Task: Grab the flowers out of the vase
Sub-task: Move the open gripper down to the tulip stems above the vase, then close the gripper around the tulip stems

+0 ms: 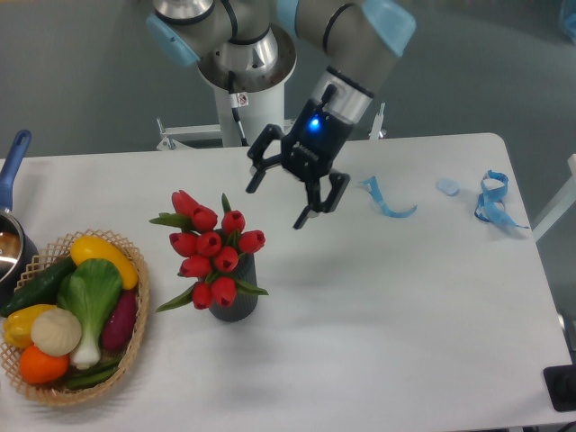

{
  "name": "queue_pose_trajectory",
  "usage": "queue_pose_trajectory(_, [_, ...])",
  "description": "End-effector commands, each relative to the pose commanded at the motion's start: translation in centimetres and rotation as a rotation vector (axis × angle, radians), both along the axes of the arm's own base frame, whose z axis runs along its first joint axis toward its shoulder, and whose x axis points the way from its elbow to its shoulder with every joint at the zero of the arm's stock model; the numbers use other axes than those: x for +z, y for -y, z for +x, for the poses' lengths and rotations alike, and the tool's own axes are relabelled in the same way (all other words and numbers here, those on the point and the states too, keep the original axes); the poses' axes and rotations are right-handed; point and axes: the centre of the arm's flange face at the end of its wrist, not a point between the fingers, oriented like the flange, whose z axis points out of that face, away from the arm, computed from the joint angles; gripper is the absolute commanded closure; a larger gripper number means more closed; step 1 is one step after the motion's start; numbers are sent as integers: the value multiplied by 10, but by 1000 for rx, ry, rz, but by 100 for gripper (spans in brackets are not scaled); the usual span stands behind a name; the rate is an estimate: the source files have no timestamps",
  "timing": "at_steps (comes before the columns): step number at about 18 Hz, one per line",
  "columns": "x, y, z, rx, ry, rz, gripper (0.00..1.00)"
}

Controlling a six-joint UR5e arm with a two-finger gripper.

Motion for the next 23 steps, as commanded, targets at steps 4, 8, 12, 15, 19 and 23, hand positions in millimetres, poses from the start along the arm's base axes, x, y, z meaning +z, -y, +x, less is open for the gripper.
queue_pose_trajectory(4, [-16, -17, 10, -40, 12, -7, 0])
queue_pose_trajectory(8, [-19, -26, 13, -52, 27, -2, 0])
queue_pose_trajectory(12, [-23, -33, 17, -67, 44, 11, 0])
queue_pose_trajectory(15, [-26, -40, 18, -69, 43, 14, 0])
queue_pose_trajectory(19, [-27, -52, 16, -57, 49, 17, 0])
queue_pose_trajectory(23, [-28, -53, 15, -57, 47, 16, 19])
